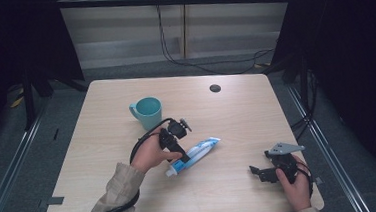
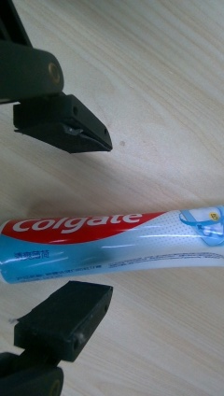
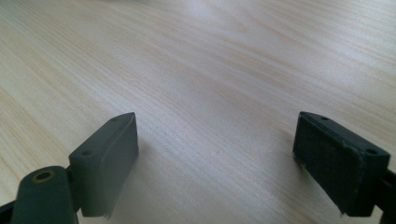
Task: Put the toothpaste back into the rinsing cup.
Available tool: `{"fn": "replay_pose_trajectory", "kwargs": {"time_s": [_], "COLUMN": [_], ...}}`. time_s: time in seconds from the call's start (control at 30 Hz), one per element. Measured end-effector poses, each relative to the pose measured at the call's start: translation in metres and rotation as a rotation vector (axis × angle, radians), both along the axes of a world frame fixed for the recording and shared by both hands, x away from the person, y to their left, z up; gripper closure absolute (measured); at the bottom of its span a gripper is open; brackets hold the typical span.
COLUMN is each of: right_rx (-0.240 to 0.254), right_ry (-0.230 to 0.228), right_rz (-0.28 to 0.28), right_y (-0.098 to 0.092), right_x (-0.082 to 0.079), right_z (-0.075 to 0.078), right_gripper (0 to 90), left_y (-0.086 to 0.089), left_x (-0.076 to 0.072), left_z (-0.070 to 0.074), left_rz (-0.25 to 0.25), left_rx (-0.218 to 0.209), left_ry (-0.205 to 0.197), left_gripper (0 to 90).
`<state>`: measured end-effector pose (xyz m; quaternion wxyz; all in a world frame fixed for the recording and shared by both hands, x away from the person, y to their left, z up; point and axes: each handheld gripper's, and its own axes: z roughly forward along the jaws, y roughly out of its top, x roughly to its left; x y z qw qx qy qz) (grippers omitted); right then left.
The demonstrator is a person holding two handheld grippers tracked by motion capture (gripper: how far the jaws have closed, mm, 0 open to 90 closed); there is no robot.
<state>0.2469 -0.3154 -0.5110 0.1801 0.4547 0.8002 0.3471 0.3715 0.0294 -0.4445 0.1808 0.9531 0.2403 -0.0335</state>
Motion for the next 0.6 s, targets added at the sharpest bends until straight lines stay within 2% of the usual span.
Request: {"fn": "replay_pose_trajectory", "kwargs": {"time_s": [0.07, 0.6], "right_rx": [0.0, 0.0], "right_ry": [0.0, 0.0], "right_rz": [0.0, 0.002], "right_y": [0.0, 0.0], "right_x": [0.0, 0.0], "right_z": [0.0, 0.0], "right_gripper": [13.7, 13.7], "left_y": [-0.001, -0.019], "left_x": [0.001, 0.005], "left_z": [0.0, -0.004], "left_rz": [-0.011, 0.001], "left_rx": [0.002, 0.017], "left_ry": [-0.002, 0.013], "left_gripper": [25.3, 27.3]}}
